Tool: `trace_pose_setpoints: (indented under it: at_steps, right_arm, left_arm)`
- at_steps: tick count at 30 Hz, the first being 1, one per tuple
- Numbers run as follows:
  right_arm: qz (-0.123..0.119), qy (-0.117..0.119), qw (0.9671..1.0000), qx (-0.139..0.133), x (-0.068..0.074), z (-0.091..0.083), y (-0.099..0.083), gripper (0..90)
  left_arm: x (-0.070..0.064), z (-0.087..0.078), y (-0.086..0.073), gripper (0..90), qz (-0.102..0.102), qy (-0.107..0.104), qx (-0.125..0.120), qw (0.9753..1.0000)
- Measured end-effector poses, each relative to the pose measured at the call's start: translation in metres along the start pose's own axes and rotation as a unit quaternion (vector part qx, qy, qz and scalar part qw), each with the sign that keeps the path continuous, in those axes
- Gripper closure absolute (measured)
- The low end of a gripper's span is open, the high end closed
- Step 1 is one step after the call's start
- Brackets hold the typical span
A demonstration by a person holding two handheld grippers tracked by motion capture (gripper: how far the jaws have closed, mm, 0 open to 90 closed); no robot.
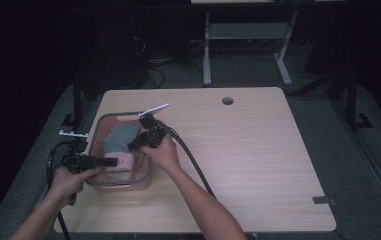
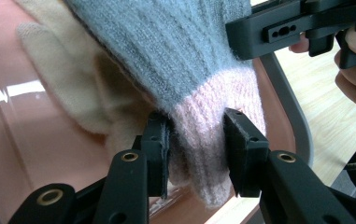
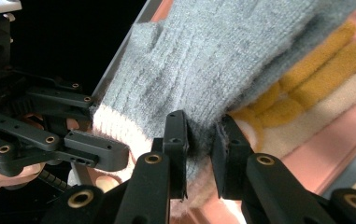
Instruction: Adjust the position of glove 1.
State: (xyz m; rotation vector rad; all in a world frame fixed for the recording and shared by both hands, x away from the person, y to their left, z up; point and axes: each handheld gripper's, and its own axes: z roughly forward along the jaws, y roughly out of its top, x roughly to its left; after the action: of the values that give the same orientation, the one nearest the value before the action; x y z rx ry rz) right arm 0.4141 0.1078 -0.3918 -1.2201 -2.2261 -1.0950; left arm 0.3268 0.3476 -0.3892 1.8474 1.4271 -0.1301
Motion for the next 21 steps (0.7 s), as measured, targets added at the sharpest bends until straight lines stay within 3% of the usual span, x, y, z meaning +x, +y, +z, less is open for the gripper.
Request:
trace_pose_setpoints:
  at_steps: [9,21]
  right_arm:
    - [0.001,-0.020,0.9998,0.000,-0.002,-0.005,0.002,74.4]
    - [-0.009,-0.009,0.9998,-0.018,0.001,-0.019,0.001,73.9]
  left_arm:
    - [0.007,0.007,-0.004,62.9,-0.010,0.021,0.019,0.9996]
    - [-0.005,0.004,0.004,51.2,0.017,0.050,0.014,0.9985]
